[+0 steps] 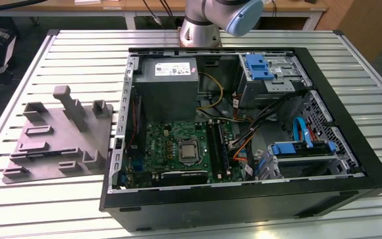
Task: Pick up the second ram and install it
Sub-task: 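Reach for the second ram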
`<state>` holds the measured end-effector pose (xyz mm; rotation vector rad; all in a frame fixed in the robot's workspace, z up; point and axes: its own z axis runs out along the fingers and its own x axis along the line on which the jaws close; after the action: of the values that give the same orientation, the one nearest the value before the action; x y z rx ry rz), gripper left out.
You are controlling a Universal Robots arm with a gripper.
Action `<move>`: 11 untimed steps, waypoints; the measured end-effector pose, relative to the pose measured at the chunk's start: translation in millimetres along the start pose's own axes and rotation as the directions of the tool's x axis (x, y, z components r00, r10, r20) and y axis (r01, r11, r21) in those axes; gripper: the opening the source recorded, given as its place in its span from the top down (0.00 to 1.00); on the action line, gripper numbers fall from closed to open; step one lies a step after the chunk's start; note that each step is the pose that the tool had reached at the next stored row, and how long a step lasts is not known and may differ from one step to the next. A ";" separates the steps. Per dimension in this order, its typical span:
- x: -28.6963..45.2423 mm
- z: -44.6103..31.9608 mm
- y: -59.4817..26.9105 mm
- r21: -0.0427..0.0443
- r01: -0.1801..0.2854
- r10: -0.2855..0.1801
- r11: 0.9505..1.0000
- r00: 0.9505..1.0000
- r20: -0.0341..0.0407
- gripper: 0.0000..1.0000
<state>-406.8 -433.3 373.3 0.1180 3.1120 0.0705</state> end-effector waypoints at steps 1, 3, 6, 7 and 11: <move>1.1 0.5 -0.1 0.000 0.000 0.000 1.000 1.000 0.000 0.89; 3.9 1.9 -0.7 0.000 0.000 0.000 1.000 1.000 0.000 0.89; 7.4 4.2 -2.7 0.000 0.000 0.000 1.000 1.000 0.000 0.89; 9.0 5.0 -3.7 0.000 0.000 0.000 1.000 1.000 0.000 0.89; 10.7 9.6 -9.3 0.000 0.000 0.000 1.000 1.000 0.000 0.89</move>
<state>-417.9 -441.4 363.0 0.1179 3.1120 0.0707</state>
